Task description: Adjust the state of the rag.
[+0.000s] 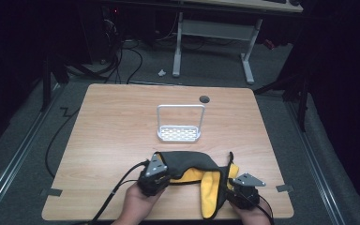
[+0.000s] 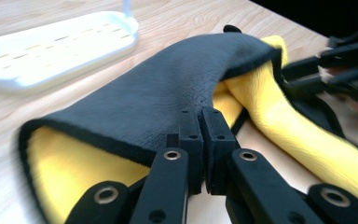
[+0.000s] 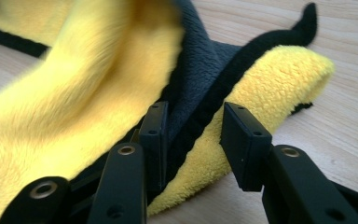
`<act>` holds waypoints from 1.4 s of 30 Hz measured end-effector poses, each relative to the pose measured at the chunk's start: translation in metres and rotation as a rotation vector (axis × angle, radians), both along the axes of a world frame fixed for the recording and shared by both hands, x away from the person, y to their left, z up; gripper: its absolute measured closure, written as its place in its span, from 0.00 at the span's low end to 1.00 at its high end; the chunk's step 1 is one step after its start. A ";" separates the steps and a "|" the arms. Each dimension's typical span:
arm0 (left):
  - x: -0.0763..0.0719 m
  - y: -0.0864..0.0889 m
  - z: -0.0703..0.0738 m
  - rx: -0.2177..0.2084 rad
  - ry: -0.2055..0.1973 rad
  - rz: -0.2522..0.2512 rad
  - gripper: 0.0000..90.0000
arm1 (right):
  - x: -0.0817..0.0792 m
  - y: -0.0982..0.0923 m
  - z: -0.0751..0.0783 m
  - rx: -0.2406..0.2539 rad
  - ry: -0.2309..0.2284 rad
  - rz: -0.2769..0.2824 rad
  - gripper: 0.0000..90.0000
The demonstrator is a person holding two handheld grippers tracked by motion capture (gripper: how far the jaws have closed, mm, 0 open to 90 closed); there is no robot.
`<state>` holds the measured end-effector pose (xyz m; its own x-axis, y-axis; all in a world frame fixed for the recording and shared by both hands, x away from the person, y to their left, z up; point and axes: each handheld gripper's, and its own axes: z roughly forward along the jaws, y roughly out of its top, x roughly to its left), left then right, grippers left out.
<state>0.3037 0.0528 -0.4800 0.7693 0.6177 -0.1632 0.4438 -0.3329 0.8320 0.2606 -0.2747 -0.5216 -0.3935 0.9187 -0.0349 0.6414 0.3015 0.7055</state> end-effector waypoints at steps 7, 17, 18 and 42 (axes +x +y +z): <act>-0.032 0.057 -0.021 0.033 0.119 0.035 0.97 | 0.005 0.000 0.000 -0.018 -0.004 -0.019 0.72; -0.004 0.056 -0.046 0.136 0.146 0.072 0.97 | 0.038 -0.003 -0.002 -0.119 -0.049 -0.066 0.93; 0.006 0.057 -0.045 0.133 0.150 0.086 0.97 | 0.047 -0.005 -0.001 -0.114 -0.051 -0.078 0.94; 0.013 0.070 0.017 -0.024 0.025 0.106 0.97 | 0.009 0.010 0.007 -0.012 0.012 -0.031 0.60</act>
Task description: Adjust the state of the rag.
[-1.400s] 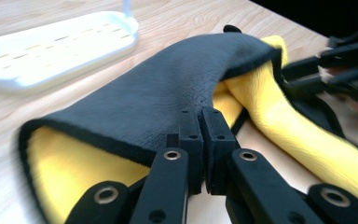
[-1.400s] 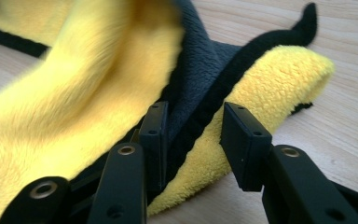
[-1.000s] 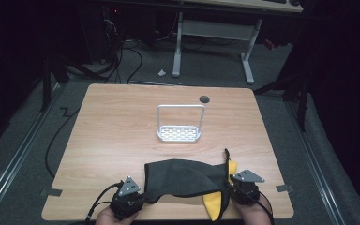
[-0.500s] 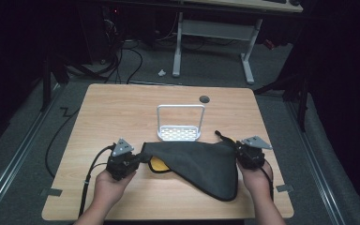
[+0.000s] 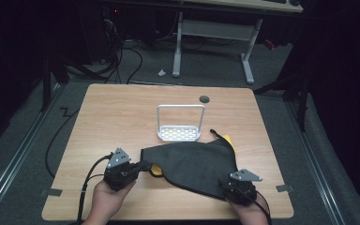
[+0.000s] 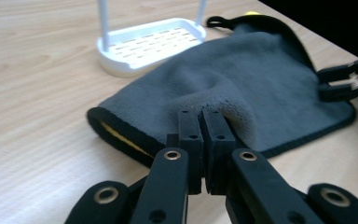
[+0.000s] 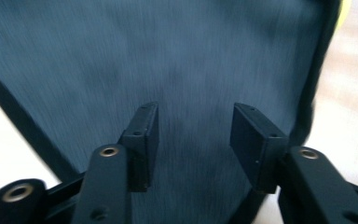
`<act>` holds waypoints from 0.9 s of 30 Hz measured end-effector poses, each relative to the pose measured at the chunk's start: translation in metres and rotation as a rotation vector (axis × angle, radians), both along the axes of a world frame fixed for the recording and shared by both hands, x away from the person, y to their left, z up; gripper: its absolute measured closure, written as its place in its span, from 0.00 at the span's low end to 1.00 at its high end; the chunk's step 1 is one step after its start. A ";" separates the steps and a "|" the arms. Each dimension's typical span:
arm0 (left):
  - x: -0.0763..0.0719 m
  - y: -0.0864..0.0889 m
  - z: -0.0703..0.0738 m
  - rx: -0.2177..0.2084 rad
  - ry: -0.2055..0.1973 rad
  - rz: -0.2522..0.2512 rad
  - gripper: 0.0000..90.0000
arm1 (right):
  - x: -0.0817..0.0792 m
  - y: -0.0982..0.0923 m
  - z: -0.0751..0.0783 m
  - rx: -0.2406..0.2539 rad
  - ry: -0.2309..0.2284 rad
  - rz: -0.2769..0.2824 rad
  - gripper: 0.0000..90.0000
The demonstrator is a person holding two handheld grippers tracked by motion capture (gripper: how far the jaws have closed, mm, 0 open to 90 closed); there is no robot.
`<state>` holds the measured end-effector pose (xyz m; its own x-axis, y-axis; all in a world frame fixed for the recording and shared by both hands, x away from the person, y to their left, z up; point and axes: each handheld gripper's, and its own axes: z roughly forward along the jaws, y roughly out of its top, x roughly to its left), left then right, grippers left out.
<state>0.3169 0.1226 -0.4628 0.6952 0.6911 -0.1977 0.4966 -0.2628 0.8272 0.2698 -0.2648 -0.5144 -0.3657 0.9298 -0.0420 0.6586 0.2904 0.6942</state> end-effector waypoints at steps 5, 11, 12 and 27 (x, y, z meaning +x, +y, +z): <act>-0.026 -0.014 -0.014 -0.023 0.051 -0.096 0.97 | -0.014 -0.019 -0.005 -0.040 0.014 -0.035 0.67; -0.052 -0.040 -0.044 -0.010 0.147 -0.238 0.81 | -0.029 -0.065 -0.004 -0.081 -0.002 -0.163 0.66; -0.054 -0.040 -0.047 0.001 0.151 -0.241 0.76 | -0.028 -0.071 -0.004 -0.083 0.001 -0.181 0.66; 0.012 -0.003 -0.063 0.069 0.127 -0.012 0.66 | -0.025 0.043 0.031 0.028 -0.112 0.108 0.57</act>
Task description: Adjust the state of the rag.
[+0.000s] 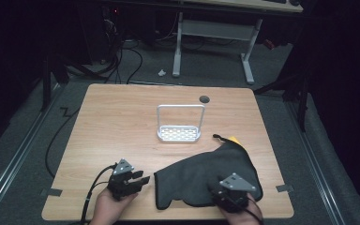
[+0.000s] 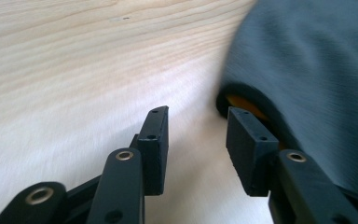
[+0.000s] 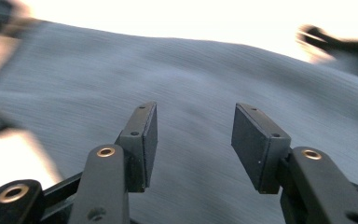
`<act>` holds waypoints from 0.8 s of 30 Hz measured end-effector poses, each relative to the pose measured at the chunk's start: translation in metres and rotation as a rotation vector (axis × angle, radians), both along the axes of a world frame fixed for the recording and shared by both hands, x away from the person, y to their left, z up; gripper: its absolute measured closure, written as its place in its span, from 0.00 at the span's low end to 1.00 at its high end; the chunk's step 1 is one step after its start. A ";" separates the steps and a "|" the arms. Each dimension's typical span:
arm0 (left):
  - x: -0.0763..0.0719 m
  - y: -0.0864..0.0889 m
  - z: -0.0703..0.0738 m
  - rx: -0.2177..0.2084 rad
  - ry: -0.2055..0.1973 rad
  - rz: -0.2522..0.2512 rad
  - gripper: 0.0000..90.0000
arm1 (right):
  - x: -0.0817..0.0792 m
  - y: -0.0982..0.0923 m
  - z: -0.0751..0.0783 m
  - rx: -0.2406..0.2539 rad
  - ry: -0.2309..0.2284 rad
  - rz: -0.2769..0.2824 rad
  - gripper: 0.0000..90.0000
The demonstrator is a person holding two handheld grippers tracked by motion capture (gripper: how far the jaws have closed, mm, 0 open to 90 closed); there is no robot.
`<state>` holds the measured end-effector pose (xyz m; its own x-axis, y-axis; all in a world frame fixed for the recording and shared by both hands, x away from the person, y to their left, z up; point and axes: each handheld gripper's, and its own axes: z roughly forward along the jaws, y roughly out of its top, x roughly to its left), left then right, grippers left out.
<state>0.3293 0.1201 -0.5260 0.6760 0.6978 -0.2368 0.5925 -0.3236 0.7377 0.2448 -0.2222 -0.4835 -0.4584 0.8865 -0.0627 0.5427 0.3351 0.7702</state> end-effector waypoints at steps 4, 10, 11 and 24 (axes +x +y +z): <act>0.010 -0.018 -0.005 0.007 0.004 -0.053 0.64 | -0.004 0.041 0.001 0.027 0.010 0.131 0.53; 0.009 -0.030 -0.007 -0.057 0.024 -0.101 0.85 | -0.010 0.079 -0.011 -0.006 0.044 0.260 0.49; 0.008 -0.032 -0.006 -0.067 0.018 -0.101 0.93 | -0.009 0.083 -0.015 -0.024 0.047 0.269 0.49; 0.032 -0.014 0.087 -0.079 -0.249 -0.053 0.96 | 0.008 0.056 0.029 -0.029 -0.171 0.142 0.96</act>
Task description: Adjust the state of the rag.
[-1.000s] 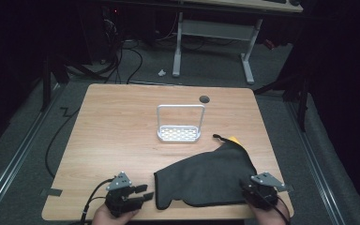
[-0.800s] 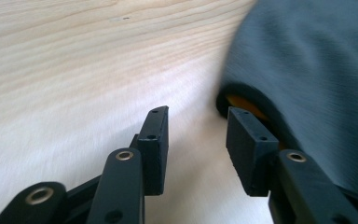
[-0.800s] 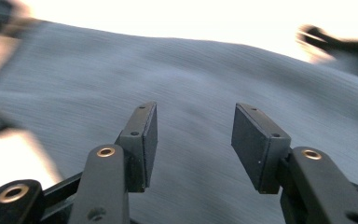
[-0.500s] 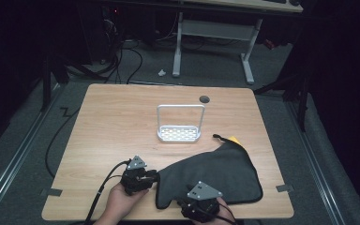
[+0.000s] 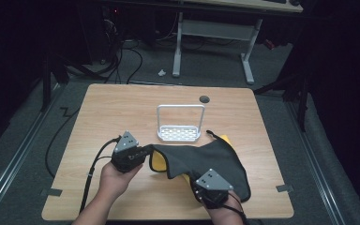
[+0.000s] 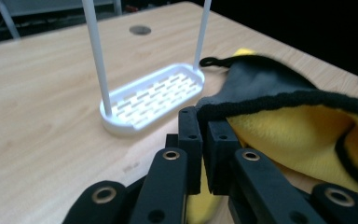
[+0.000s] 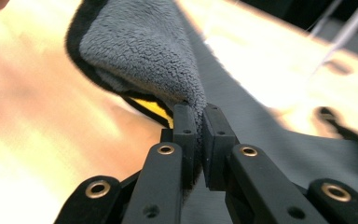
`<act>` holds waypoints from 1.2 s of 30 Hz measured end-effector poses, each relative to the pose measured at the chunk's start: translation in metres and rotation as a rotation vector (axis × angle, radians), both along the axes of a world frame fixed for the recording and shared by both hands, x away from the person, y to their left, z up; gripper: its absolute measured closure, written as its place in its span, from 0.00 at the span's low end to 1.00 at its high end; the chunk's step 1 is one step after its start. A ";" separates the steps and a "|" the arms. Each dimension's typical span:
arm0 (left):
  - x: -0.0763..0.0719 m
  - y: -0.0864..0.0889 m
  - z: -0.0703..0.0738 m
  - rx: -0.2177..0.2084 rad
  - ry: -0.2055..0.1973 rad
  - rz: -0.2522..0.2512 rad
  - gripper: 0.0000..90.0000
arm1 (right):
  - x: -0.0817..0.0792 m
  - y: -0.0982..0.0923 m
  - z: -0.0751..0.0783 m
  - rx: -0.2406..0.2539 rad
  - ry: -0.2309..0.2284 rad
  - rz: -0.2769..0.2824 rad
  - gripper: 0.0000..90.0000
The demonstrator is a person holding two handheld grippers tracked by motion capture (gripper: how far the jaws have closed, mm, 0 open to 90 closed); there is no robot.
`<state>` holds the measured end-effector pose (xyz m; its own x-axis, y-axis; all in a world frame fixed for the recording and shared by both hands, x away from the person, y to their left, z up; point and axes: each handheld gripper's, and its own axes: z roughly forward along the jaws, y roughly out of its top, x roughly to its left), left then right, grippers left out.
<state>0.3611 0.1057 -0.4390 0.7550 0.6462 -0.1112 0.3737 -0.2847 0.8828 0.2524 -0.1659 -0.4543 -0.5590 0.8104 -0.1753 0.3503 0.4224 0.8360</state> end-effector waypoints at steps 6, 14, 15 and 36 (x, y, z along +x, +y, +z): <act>-0.001 -0.018 -0.050 0.014 0.128 -0.023 0.80 | -0.006 -0.019 0.022 0.063 -0.048 -0.043 0.96; -0.014 -0.022 -0.084 0.104 0.167 -0.014 0.59 | -0.012 -0.031 0.016 0.057 -0.039 -0.064 0.96; -0.014 -0.019 -0.085 0.093 0.173 -0.006 0.57 | -0.013 -0.033 0.016 0.061 -0.043 -0.067 0.96; 0.029 0.004 -0.050 0.060 0.031 0.127 0.96 | -0.022 -0.043 0.030 0.106 -0.074 -0.077 0.96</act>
<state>0.3896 0.1099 -0.4885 0.6637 0.7424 -0.0911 0.4367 -0.2858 0.8530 0.2301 -0.2089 -0.4243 -0.4833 0.8666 -0.1246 0.3142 0.3045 0.8992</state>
